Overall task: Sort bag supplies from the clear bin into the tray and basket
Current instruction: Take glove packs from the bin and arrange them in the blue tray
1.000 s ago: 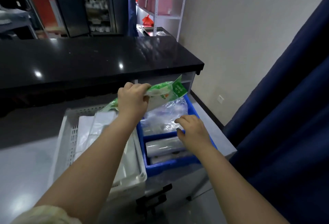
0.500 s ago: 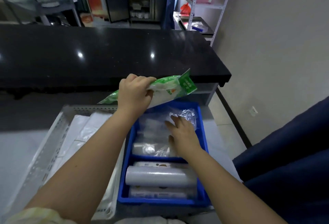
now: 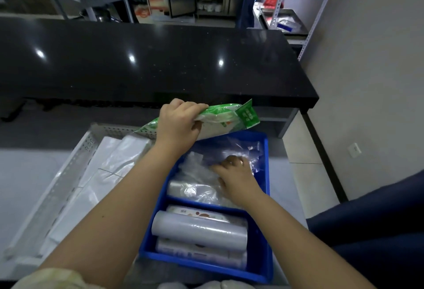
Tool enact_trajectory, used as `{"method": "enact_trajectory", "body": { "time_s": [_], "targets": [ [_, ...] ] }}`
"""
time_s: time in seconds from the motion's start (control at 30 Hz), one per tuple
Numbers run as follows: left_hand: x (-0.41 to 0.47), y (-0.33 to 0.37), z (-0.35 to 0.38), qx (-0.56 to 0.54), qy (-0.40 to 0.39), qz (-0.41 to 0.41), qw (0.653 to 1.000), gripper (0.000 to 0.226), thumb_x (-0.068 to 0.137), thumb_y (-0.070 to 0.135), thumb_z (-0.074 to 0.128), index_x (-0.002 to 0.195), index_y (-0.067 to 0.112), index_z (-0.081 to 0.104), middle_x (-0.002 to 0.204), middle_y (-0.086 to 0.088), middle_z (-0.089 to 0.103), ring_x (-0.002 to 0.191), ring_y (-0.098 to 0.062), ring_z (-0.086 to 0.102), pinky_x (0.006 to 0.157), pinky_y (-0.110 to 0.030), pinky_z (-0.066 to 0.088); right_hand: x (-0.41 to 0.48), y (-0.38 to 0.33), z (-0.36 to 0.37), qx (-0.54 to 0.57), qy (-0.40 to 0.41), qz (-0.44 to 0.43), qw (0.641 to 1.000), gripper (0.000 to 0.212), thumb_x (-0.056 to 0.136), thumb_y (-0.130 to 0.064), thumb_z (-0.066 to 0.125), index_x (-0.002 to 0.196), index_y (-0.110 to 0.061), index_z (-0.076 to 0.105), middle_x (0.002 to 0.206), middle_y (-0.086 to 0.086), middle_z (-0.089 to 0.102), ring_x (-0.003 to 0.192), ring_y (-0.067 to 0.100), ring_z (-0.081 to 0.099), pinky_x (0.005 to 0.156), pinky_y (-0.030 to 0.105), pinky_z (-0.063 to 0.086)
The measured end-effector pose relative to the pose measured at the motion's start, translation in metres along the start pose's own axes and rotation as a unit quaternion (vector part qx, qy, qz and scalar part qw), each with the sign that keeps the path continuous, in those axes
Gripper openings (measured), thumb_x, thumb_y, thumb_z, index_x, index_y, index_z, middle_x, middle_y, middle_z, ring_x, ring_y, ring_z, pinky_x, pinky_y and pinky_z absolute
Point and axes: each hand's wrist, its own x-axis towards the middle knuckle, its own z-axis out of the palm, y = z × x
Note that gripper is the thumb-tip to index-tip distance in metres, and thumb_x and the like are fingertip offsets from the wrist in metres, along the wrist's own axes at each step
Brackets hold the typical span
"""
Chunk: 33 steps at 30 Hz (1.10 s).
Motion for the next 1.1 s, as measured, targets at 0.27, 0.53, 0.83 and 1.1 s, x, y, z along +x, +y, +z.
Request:
{"method": "enact_trajectory", "body": {
  "time_s": [0.27,0.53,0.83,1.1],
  "targets": [
    [0.001,-0.002,0.002,-0.011,-0.009,0.006,1.0,0.041,0.07,0.005,0.07,0.109,0.016,0.07,0.095,0.002,0.072,0.086,-0.027,0.058,0.067,-0.038,0.04,-0.019,-0.006,0.02,0.093,-0.196,-0.018,0.976,0.052,0.1,-0.046,0.031,0.148,-0.037,0.013,0.158,-0.003,0.019,0.143,0.02,0.018,0.115,0.04,0.017],
    [0.003,-0.008,0.002,-0.009,-0.021,0.005,1.0,0.04,0.072,0.008,0.07,0.112,0.018,0.069,0.097,0.002,0.072,0.088,-0.027,0.058,0.069,-0.035,0.036,-0.019,-0.009,0.019,0.142,-0.29,0.041,0.945,0.056,0.095,-0.061,0.026,0.146,-0.045,0.011,0.158,-0.011,0.015,0.144,0.015,0.012,0.114,0.033,0.012],
    [0.001,-0.01,0.004,-0.012,-0.027,-0.012,0.999,0.041,0.072,0.008,0.068,0.112,0.019,0.069,0.096,0.002,0.072,0.088,-0.028,0.057,0.07,-0.036,0.037,-0.042,0.002,0.013,0.173,-0.282,0.04,0.943,0.053,0.097,-0.054,0.031,0.146,-0.036,0.025,0.156,-0.01,0.02,0.144,0.013,0.013,0.116,0.037,0.013],
    [0.01,-0.019,-0.001,-0.015,-0.059,-0.004,0.998,0.04,0.077,0.011,0.07,0.115,0.021,0.068,0.1,0.002,0.072,0.089,-0.026,0.055,0.072,-0.039,0.039,0.001,-0.015,-0.009,0.121,-0.039,0.005,0.992,0.026,0.092,-0.025,0.055,0.114,-0.018,0.065,0.11,0.009,0.068,0.098,0.03,0.057,0.085,0.043,0.048]
  ]
}}
